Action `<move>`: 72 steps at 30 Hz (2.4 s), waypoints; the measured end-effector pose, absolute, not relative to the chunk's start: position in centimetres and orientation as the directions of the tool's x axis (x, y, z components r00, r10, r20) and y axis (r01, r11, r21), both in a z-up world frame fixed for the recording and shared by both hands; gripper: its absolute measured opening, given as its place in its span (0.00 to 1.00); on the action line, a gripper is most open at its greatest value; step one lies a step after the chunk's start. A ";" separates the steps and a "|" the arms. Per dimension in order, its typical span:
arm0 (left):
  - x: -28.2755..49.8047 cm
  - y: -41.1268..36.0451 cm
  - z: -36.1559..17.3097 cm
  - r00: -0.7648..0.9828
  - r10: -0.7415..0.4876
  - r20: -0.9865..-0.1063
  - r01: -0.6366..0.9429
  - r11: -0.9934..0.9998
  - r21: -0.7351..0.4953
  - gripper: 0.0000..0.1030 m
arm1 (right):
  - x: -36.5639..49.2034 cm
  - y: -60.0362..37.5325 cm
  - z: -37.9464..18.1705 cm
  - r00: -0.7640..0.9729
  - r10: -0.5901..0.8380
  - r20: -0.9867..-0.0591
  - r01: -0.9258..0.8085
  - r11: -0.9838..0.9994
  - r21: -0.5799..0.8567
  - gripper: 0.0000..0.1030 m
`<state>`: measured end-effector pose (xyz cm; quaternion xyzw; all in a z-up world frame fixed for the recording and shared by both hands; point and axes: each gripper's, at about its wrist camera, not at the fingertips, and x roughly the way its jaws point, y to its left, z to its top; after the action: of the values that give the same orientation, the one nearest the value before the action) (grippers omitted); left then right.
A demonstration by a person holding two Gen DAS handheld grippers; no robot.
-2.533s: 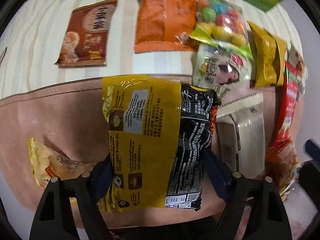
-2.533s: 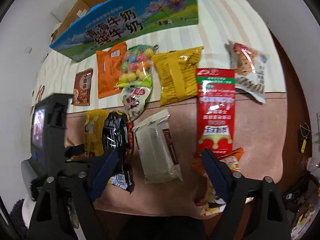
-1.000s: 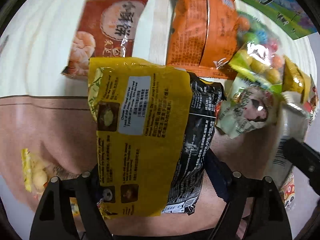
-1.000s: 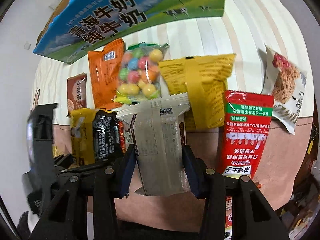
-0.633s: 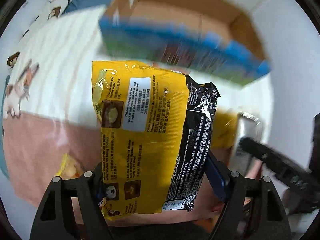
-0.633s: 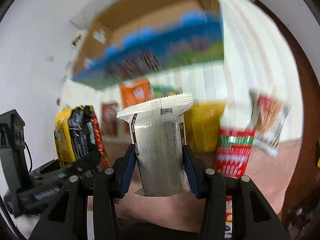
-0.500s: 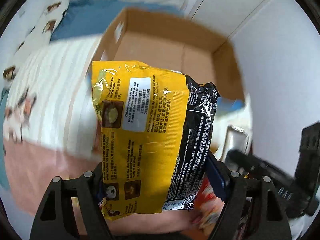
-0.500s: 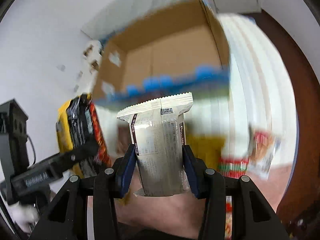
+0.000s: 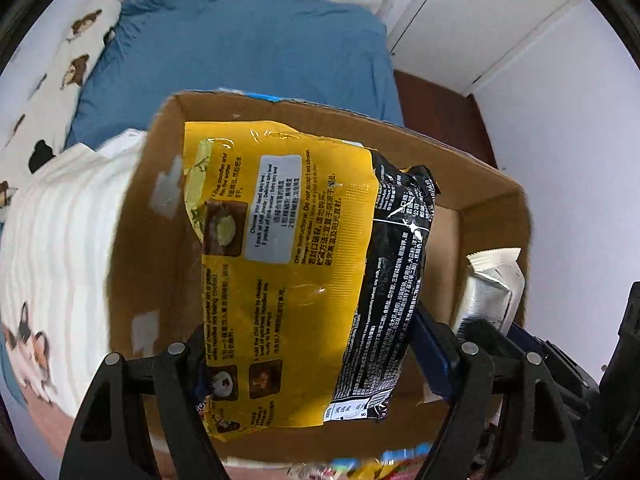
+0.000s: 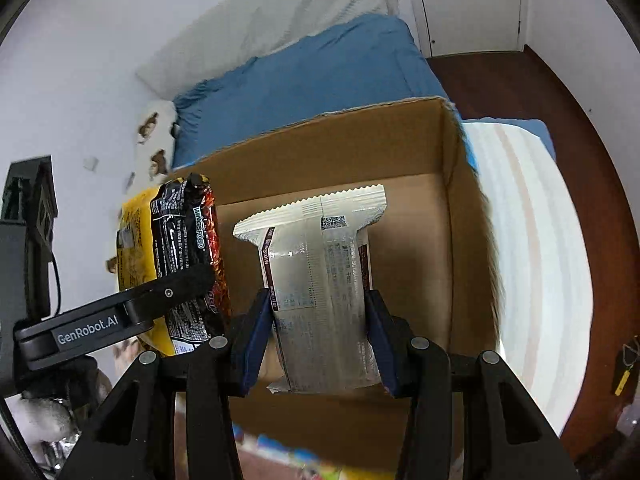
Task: Organize snacks
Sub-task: 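Carry both packs into the cardboard box and open both tools, then withdraw both tools from the box toward the remaining snacks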
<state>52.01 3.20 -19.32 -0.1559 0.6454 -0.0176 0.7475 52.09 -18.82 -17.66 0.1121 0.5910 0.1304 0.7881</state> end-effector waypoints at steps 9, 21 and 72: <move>55.7 2.2 -23.0 0.055 -0.239 -0.969 -0.188 0.951 -0.245 0.77 | 57.8 -17.1 -23.6 0.181 0.285 -0.941 -0.082 0.958 0.274 0.48; 56.3 1.4 -22.2 0.087 -0.202 -0.976 -0.147 0.966 -0.213 0.93 | 60.4 -16.6 -25.6 0.135 0.226 -0.965 -0.134 0.969 0.208 0.95; 19.8 11.0 -20.4 0.272 -0.104 -0.957 -0.300 0.935 -0.187 0.93 | 21.9 -22.0 -18.5 0.248 0.212 -0.945 0.124 0.961 0.248 0.95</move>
<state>19.82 11.01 -20.41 -0.1685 0.6000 0.0628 0.7796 21.88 -22.03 -18.46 0.1370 0.6126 0.0283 0.7780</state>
